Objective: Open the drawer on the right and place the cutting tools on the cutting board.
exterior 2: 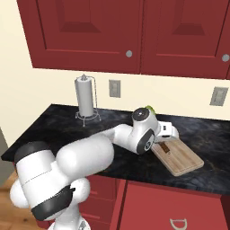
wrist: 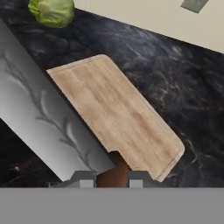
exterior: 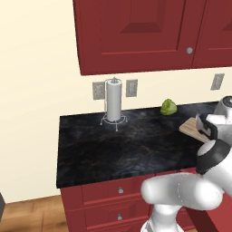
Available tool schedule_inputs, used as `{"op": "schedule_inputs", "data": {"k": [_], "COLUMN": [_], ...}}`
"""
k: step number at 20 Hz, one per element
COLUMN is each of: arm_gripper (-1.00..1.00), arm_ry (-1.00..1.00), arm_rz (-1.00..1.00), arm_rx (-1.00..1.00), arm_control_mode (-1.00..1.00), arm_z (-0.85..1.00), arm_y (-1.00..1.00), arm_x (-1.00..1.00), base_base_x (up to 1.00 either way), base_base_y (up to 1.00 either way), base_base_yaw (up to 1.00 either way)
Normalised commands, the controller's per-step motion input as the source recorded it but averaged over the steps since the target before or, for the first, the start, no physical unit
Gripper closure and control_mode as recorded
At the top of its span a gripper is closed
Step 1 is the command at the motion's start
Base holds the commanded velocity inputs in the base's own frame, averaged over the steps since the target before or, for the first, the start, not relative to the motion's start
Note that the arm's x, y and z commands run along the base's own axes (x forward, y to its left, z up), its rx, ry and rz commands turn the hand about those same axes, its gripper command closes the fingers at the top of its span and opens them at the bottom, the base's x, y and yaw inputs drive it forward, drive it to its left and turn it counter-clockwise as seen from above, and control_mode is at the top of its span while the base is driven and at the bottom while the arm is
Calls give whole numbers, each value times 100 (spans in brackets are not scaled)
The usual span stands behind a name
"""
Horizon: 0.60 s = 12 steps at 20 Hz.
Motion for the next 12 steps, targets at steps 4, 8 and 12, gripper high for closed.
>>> {"op": "schedule_inputs", "data": {"k": [4, 8, 12], "arm_gripper": [100, 100, 100], "arm_ry": [2, 4, 0], "arm_rz": [0, 0, 0], "arm_rx": [-2, -4, -2], "arm_control_mode": [-100, -100, -100], "arm_z": [-21, -41, -53], "arm_y": [-5, -25, -38], "arm_x": [61, 35, 16], "base_base_x": [0, 0, 0], "base_base_y": [0, 0, 0], "base_base_yaw": [0, 0, 0]}}
